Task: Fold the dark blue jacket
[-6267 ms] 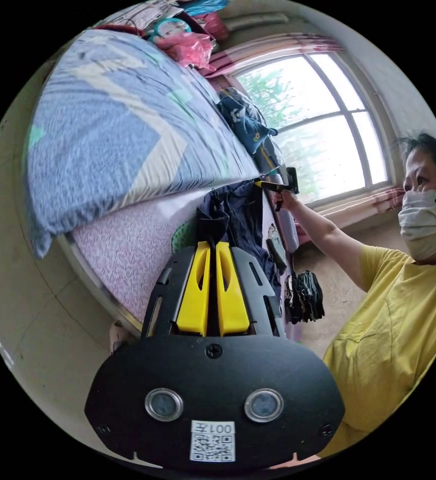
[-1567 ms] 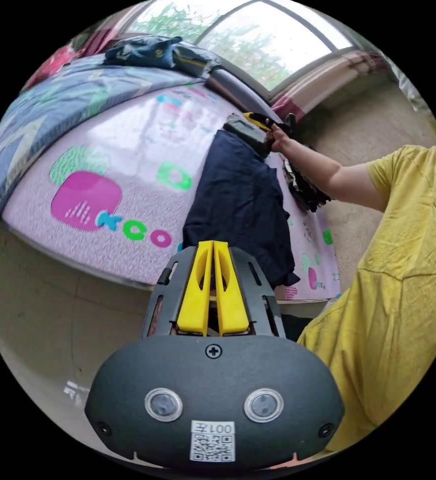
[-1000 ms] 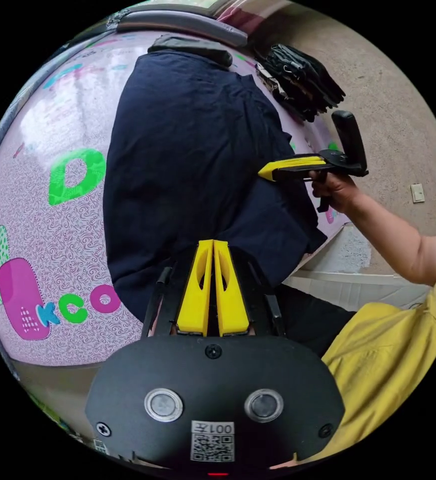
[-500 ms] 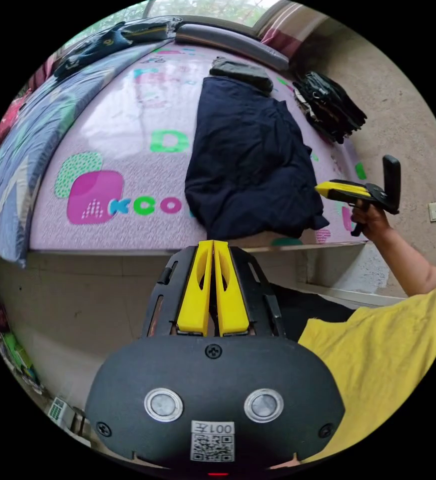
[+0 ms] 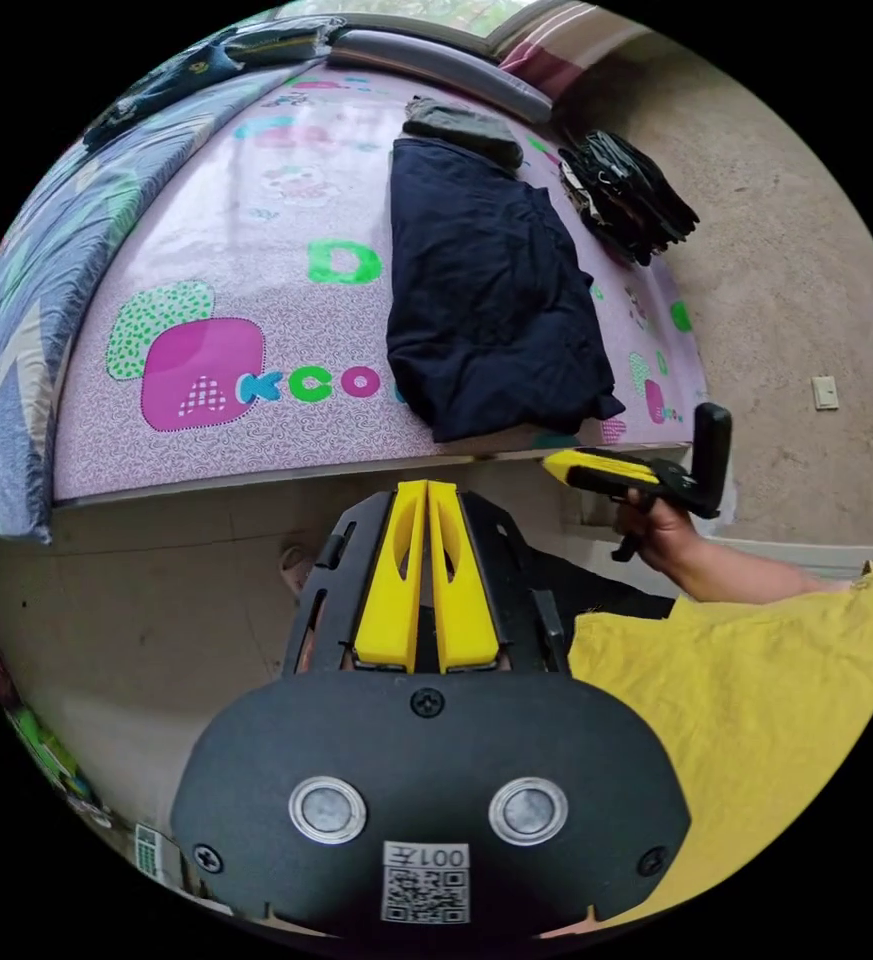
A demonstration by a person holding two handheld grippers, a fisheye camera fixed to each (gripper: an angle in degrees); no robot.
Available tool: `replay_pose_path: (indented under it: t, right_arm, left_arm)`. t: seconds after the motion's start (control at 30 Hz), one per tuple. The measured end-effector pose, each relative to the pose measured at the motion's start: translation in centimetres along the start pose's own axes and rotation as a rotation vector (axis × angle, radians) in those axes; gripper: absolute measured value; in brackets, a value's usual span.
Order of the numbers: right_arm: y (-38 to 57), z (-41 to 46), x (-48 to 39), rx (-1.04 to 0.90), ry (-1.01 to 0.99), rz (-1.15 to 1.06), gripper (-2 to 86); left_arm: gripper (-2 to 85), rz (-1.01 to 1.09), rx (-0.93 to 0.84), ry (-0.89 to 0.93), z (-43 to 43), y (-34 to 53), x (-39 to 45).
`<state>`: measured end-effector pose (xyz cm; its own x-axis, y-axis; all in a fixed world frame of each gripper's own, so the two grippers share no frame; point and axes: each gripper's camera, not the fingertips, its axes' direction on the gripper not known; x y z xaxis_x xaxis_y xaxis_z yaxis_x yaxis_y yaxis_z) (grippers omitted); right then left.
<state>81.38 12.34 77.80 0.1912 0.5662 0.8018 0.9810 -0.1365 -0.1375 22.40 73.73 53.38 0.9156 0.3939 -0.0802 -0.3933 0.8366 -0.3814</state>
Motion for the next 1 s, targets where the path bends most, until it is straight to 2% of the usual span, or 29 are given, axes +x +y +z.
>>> replay_pose_path:
  t: [0.1,0.17,0.23,0.33,0.53,0.6,0.7,0.77,0.87,1.0]
  right_arm:
    - [2.0,3.2,1.3,0.171,-0.075,0.333,0.6]
    - [5.1,5.3,2.5,0.389,-0.162,0.609,0.5]
    - [7.0,6.9,2.7,0.522,-0.217,0.721,0.5]
    - [8.6,9.2,2.7,0.668,-0.337,0.789,0.4]
    - [8.2,12.2,3.1,0.752,-0.393,0.840,0.4]
    - [8.1,12.3,2.6,0.755,-0.346,0.821,0.3]
    - [7.5,13.1,1.9,0.637,-0.372,0.783,0.4]
    - [4.7,15.0,-0.7,0.312,-0.356,0.585,0.4]
    - [4.0,16.8,-4.2,0.101,-0.376,0.418,0.4]
    - [6.6,14.4,-4.2,0.221,-0.446,0.440,0.6]
  left_arm:
    - [-1.3,0.034,-0.053,0.063,0.0,-0.7,-3.2]
    - [-1.3,0.061,-0.077,0.108,-0.5,-0.8,-4.8]
    - [-1.3,0.090,-0.109,0.137,-1.6,-0.4,-6.8]
    - [-1.3,0.096,-0.162,0.137,-2.9,0.6,-9.3]
    - [-1.3,0.074,-0.195,0.193,-3.8,1.0,-12.8]
    - [-1.3,0.083,-0.201,0.197,-3.9,0.8,-13.0]
    - [-1.3,0.118,-0.208,0.213,-4.3,0.3,-12.9]
    - [-1.3,0.147,-0.206,0.208,-4.6,-0.1,-12.7]
    - [-1.3,0.164,-0.198,0.221,-5.0,-0.9,-12.7]
    - [-1.3,0.166,-0.183,0.254,-5.0,-2.4,-12.6]
